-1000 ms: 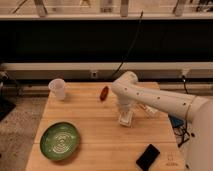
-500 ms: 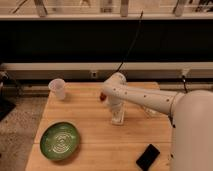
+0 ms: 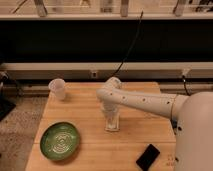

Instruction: Wipe the white sponge on the table

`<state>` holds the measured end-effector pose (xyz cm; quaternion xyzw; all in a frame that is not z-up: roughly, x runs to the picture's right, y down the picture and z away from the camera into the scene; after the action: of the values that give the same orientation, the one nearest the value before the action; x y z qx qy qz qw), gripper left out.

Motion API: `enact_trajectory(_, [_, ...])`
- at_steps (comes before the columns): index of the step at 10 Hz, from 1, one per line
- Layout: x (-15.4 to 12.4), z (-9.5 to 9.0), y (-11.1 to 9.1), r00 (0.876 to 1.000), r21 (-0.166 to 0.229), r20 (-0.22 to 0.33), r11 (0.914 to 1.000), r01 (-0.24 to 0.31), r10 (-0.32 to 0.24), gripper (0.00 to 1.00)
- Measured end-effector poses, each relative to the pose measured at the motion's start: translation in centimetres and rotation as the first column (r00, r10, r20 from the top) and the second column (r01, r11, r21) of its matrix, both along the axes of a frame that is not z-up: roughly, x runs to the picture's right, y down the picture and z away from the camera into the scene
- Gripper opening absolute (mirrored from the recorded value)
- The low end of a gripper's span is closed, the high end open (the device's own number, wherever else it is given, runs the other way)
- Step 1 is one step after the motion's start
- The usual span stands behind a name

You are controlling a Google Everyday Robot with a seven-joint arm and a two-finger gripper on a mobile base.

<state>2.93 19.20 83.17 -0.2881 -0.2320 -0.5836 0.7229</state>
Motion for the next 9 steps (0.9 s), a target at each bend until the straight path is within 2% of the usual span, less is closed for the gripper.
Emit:
enact_trajectory(2, [0.1, -0.9, 1.2, 1.0, -0.02, 0.018, 0.9997, 0.012, -0.011, 0.0])
enact_trajectory(4, [1.3, -1.5, 1.6, 1.0, -0.025, 0.012, 0.9997, 0.006, -0.006, 0.0])
enact_trajectory(7, [5.0, -1.8, 1.0, 0.999, -0.014, -0.037, 0.9995, -0.029, 0.029, 0.0])
enact_trajectory(9, [6.9, -1.2, -0.1, 0.995, -0.002, -0.081, 0.9983, -0.059, 0.059, 0.0])
